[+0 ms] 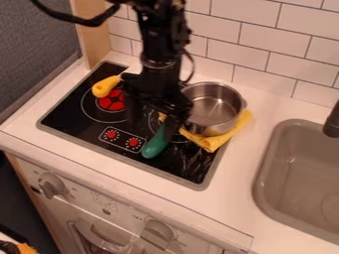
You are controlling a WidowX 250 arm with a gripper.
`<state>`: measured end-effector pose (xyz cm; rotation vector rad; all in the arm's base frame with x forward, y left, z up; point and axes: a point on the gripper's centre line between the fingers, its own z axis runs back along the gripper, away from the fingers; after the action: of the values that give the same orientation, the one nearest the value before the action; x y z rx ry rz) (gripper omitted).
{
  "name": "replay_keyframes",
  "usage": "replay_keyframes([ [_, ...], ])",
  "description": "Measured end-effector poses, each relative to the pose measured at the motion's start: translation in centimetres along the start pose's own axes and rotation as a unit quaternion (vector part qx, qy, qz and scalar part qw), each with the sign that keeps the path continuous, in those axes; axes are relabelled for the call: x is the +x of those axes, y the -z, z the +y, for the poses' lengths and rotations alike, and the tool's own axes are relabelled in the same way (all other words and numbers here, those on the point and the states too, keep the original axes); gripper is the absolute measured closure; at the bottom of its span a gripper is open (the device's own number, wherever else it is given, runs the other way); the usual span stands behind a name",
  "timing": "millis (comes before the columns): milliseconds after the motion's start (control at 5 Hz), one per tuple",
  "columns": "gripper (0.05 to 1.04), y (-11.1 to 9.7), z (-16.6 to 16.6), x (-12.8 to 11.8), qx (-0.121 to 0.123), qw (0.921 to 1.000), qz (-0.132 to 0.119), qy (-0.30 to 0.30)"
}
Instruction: Pot the green object in the middle of the left and right burner
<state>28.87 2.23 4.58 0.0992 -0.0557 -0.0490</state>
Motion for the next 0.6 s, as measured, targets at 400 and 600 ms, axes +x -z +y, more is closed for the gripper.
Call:
replay_keyframes([
  [400, 0.145, 3.6, -2.7, -0.5, -0.012, 0.9990, 0.036, 0.023],
  [600, 0.433, 3.6, -3.5, -0.5, -0.017, 0.9989, 0.034, 0.026],
])
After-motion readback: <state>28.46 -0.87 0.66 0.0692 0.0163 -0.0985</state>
